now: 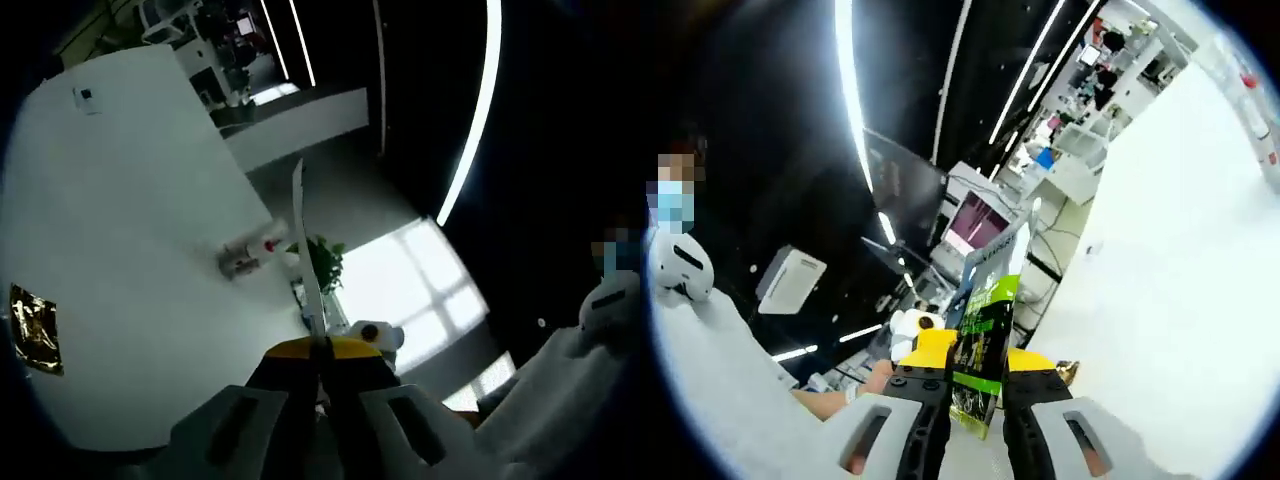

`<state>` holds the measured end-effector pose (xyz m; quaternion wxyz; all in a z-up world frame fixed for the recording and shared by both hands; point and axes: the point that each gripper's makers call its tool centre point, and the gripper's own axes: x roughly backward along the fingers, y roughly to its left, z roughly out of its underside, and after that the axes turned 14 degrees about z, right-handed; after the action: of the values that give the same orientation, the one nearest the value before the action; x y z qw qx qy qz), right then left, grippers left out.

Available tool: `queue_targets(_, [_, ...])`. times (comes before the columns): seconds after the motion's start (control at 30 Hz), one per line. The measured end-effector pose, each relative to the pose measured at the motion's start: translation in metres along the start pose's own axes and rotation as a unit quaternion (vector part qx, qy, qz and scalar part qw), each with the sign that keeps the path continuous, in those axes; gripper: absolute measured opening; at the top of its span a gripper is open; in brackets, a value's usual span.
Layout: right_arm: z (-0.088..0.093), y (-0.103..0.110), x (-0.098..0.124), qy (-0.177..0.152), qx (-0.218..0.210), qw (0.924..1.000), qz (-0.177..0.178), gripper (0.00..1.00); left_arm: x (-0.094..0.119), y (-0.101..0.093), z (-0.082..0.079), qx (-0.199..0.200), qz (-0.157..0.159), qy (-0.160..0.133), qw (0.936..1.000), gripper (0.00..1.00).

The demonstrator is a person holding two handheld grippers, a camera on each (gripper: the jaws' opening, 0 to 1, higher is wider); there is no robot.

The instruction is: Arrange the skincare products in the storage area until every visible bottle or jar stands upright without overlapping.

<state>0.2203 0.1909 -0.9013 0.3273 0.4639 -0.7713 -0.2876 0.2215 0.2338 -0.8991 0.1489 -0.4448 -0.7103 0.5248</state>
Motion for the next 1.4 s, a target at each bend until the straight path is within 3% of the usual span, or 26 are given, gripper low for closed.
queue_targets(0.2, [-0.010,-0.014,0.028,-0.053,0.046,0.9954,0.065,0.26,-0.004,0.000,0.003,0.002,0.004,0.010,0.9999,0.00])
queue_targets(0.43, [-0.012,-0.039,0.058,-0.084,0.116,0.9766,0.160,0.35,-0.015,0.002,0.001,0.005,0.007,0.022,0.9997,0.00])
queue_targets(0.57, [0.004,-0.054,0.065,-0.056,0.169,0.9629,0.203,0.39,-0.022,0.013,-0.004,0.008,-0.002,0.030,0.9995,0.00])
queue_targets(0.7, [0.011,-0.063,0.067,-0.055,0.210,0.9494,0.227,0.51,-0.035,0.024,-0.013,0.008,-0.009,0.038,0.9992,0.00])
queue_targets(0.83, [0.022,-0.081,0.064,-0.035,0.278,0.9236,0.262,0.55,-0.055,0.034,-0.023,0.006,-0.013,0.047,0.9988,0.00])
queue_targets(0.97, [0.031,-0.096,0.059,-0.020,0.303,0.9117,0.277,0.56,-0.076,0.045,-0.034,0.011,-0.010,0.049,0.9987,0.00])
queue_targets(1.03, [0.036,-0.103,0.058,-0.010,0.320,0.9040,0.284,0.55,-0.085,0.050,-0.038,0.013,-0.008,0.054,0.9984,0.00])
queue_targets(1.07, [0.040,-0.111,0.058,-0.001,0.330,0.8968,0.295,0.54,-0.091,0.054,-0.041,0.014,-0.009,0.055,0.9983,0.00])
queue_targets(1.2, [0.039,-0.116,0.055,0.000,0.340,0.8910,0.301,0.55,-0.109,0.071,-0.050,0.016,-0.009,0.064,0.9978,0.00])
queue_targets(1.4, [0.043,-0.120,0.049,0.003,0.384,0.8706,0.308,0.57,-0.136,0.099,-0.051,0.029,-0.015,0.074,0.9967,0.00])
